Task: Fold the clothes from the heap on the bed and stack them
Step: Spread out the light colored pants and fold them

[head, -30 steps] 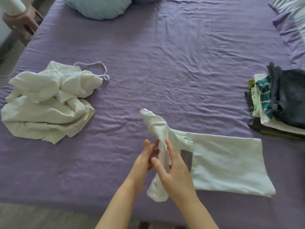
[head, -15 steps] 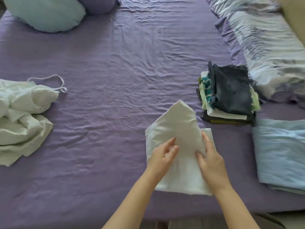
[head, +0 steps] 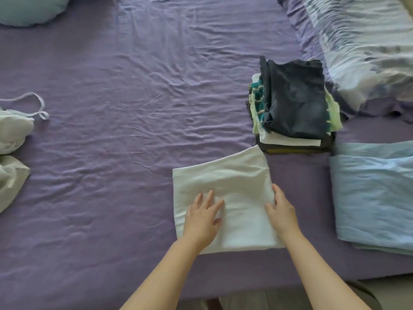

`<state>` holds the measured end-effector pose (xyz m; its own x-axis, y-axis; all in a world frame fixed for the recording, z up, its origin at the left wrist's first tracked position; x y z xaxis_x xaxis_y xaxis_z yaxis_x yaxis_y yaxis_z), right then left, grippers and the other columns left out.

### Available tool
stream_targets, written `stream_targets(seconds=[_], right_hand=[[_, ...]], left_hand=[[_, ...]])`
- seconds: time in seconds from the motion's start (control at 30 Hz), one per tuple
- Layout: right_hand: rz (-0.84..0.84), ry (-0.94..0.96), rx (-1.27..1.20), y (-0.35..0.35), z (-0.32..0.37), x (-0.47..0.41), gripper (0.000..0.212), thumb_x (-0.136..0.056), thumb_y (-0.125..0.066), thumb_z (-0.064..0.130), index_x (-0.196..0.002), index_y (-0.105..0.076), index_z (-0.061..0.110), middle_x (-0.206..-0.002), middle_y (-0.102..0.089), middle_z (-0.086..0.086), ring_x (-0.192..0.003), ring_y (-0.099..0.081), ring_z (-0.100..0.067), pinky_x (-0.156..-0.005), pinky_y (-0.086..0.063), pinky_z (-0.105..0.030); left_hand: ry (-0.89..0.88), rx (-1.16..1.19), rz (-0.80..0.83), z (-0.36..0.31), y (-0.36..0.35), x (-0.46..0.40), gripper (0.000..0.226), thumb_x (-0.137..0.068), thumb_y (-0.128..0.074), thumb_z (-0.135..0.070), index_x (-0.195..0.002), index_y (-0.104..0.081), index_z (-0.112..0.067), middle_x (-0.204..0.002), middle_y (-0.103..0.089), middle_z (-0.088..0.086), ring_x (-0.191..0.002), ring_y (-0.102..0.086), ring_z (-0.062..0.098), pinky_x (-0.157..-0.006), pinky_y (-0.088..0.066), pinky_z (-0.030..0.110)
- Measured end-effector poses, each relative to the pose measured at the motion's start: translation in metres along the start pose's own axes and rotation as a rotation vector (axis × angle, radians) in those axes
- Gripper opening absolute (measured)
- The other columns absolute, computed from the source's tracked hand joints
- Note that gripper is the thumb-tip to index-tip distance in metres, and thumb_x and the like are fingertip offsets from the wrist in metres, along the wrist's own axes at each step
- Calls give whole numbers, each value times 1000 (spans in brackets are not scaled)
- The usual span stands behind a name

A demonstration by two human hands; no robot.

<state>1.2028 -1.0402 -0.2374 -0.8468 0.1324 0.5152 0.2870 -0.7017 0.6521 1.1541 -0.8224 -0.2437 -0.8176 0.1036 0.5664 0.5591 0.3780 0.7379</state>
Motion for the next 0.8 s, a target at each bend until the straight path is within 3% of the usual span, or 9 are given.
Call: stream_targets(seconds=[0.07,0.13,0.2,0.23,0.33,0.47,0.57,0.67,0.8], right_hand=[[2,4,53,-8,-8,-7,64,-89,-50,4,-148,-26,12,-132,-51,-20,-117,-47,-37,-91,-38,-37],[-3,10,84,-15,-14,-8,64,-90,-52,7,-148,-25,11,-147,-34,-20,-130,-35,-36,-104,-31,-39],[-17,-45,48,-17,-20,-7,65,-91,-53,12,-149,-24,16,-155,-17,-16,-138,-25,-33,-107,-27,-38],[-26,-63,36,-17,-22,-7,66,-90,-53,13,-149,-22,15,-155,-18,-16,-138,-25,-33,-107,-27,-39],[-24,-104,94,-16,-23,-12,74,-89,-56,21,-149,-16,8,-150,-30,-18,-134,-31,-37,-105,-29,-42],[6,-203,205,-15,-23,-19,78,-86,-58,47,-143,-27,5,-141,-40,-21,-128,-38,-40,-100,-33,-45],[38,-277,133,-14,-24,-20,70,-81,-63,53,-128,-45,4,-129,-52,-18,-121,-46,-37,-96,-40,-44],[-3,-253,4,-11,-23,-19,49,-82,-67,39,-115,-54,6,-118,-59,-17,-111,-52,-35,-92,-43,-41],[-58,-180,-185,-6,-16,0,23,-84,-68,22,-98,-54,9,-98,-62,-9,-83,-57,-24,-66,-41,-31]], left_hand=[[-13,-68,-4,1,-4,-5,54,-98,-43,-35,-146,-22,-45,-161,4,-11,-147,1,23,-113,-18,42],[-13,-110,-36,5,-2,-4,54,-97,-43,-36,-146,-22,-44,-161,3,-11,-146,-1,22,-111,-19,40],[45,-116,-103,15,2,-1,59,-96,-45,-41,-147,-17,-43,-161,4,-9,-147,1,22,-115,-12,41],[118,-80,-129,23,4,2,66,-94,-47,-45,-149,-11,-42,-160,8,-7,-147,6,22,-117,-7,43],[400,252,-159,54,7,11,98,-85,-62,-52,-152,7,-31,-160,13,1,-147,7,27,-118,-8,46],[534,650,-175,72,7,11,116,-76,-78,-38,-152,8,-20,-156,-13,13,-142,-18,33,-113,-21,42],[541,862,-228,75,9,7,103,-74,-81,-25,-151,-13,-14,-144,-39,12,-129,-43,30,-107,-38,46],[557,1010,-257,78,12,9,71,-75,-78,-19,-135,-40,-13,-124,-60,7,-109,-60,27,-95,-48,48],[608,1091,-289,79,23,20,45,-80,-73,-16,-115,-47,-11,-112,-61,7,-99,-62,28,-89,-52,48]])
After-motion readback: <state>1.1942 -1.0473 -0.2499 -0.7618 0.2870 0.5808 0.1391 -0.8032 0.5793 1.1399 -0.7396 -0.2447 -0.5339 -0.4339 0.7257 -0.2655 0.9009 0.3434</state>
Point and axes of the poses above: each hand's wrist, its own x-axis away from the middle knuckle, its own y-axis out of the back of the hand, z = x × y, the point moved 7 cm from there along -x, towards the middle knuckle
